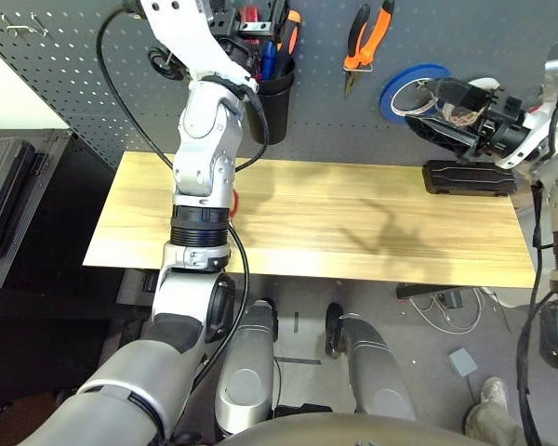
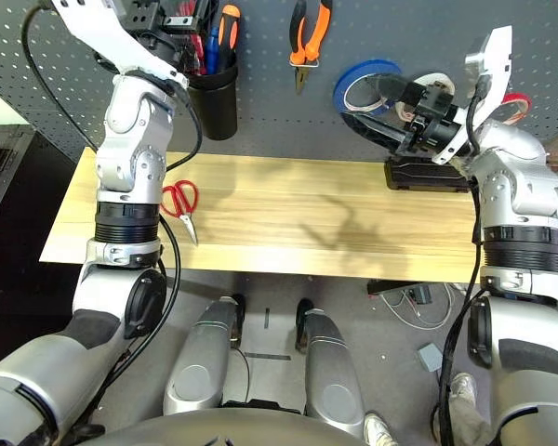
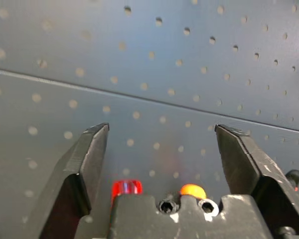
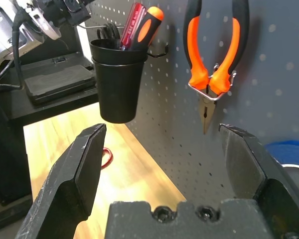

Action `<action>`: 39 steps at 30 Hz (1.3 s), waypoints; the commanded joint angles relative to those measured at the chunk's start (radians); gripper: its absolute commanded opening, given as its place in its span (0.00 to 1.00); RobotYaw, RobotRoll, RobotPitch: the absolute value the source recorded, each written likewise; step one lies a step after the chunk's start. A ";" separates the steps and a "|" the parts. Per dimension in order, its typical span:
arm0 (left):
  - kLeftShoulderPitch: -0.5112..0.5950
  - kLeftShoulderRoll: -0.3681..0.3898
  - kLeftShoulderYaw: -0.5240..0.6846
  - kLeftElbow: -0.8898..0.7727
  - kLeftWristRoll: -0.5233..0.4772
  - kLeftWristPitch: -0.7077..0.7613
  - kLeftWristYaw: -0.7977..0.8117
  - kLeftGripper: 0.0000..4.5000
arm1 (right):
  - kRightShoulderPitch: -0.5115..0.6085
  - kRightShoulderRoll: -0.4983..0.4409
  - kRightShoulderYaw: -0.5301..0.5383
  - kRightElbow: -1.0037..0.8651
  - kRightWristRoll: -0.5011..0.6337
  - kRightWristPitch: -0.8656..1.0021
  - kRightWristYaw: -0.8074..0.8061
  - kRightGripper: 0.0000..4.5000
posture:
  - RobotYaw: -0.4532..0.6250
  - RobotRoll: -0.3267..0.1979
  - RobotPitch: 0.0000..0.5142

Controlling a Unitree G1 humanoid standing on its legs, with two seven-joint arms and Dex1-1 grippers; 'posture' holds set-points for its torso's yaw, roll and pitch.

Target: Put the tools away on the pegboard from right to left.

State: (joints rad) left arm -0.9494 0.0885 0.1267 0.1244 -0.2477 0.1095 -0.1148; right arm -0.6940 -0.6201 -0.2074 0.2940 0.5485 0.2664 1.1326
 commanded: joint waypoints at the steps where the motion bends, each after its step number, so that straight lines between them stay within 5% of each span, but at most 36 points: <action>1: 0.018 0.012 -0.006 -0.079 0.013 0.028 0.016 0.99 | -0.001 0.002 0.005 -0.013 0.001 -0.006 0.010 1.00 | 0.61 0.62 0.49; 11: 0.144 0.096 0.011 -0.410 -0.004 0.277 0.061 0.99 | -0.013 0.031 0.000 -0.010 0.010 -0.004 0.009 1.00 | 0.63 0.62 0.51; 21: 0.500 0.078 -0.049 -0.680 0.022 0.446 0.106 0.99 | 0.074 0.076 0.082 -0.071 -0.029 0.000 0.008 1.00 | 0.66 0.62 0.55; 29: 0.761 0.048 -0.081 -0.556 0.093 0.375 0.121 0.99 | 0.176 0.141 0.221 -0.052 -0.181 -0.126 -0.024 1.00 | 0.68 0.62 0.58; 39: 0.830 0.003 -0.042 -0.274 0.138 0.277 0.150 0.99 | 0.218 0.206 0.315 0.062 -0.325 -0.242 -0.094 1.00 | 0.69 0.62 0.61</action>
State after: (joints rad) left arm -0.1412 0.0930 0.0818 -0.1982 -0.1328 0.4069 0.0220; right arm -0.4937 -0.4165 0.0899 0.3318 0.2491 0.0497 1.0479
